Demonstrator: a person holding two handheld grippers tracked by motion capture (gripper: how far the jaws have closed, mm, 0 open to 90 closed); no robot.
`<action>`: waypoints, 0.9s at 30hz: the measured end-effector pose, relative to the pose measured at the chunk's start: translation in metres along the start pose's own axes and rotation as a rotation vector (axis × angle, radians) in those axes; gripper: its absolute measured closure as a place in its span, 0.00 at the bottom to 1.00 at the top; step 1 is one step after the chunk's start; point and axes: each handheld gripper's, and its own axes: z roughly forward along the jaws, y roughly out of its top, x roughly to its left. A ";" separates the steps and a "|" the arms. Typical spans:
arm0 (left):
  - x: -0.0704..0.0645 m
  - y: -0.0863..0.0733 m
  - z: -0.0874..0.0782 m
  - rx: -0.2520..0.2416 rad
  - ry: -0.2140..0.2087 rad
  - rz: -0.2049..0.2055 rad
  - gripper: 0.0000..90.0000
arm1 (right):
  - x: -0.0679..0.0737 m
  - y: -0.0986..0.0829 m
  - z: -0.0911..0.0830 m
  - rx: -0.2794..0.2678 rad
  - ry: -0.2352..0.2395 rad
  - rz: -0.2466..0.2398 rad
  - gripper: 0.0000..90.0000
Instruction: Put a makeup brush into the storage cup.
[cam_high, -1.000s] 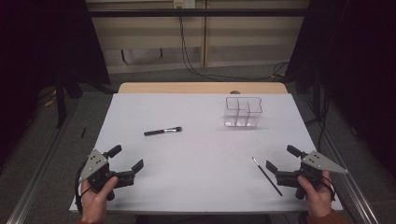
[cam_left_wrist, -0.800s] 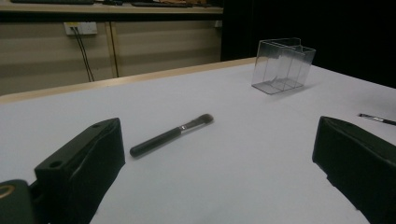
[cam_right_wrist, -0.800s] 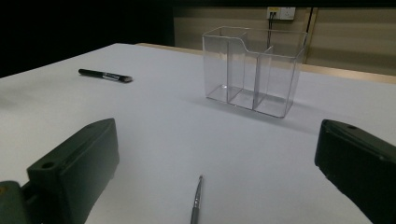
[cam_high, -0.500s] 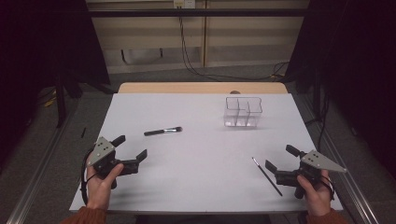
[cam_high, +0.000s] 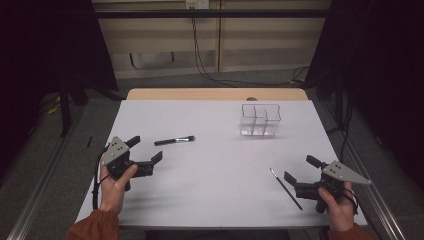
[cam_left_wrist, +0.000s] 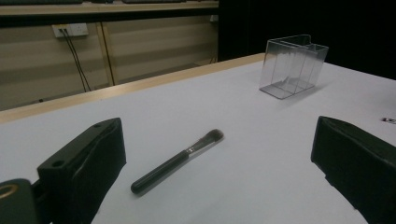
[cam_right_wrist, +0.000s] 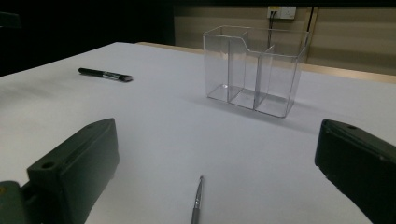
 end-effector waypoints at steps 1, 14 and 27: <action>0.001 0.000 0.002 -0.002 0.003 -0.001 0.03 | 0.000 0.000 0.000 0.001 0.001 -0.001 0.00; 0.000 0.019 0.033 0.004 -0.006 0.081 0.02 | 0.000 0.000 0.001 0.005 0.003 -0.007 0.00; 0.006 0.022 0.071 0.094 -0.041 0.083 0.02 | 0.000 0.000 0.001 0.004 0.007 -0.004 0.00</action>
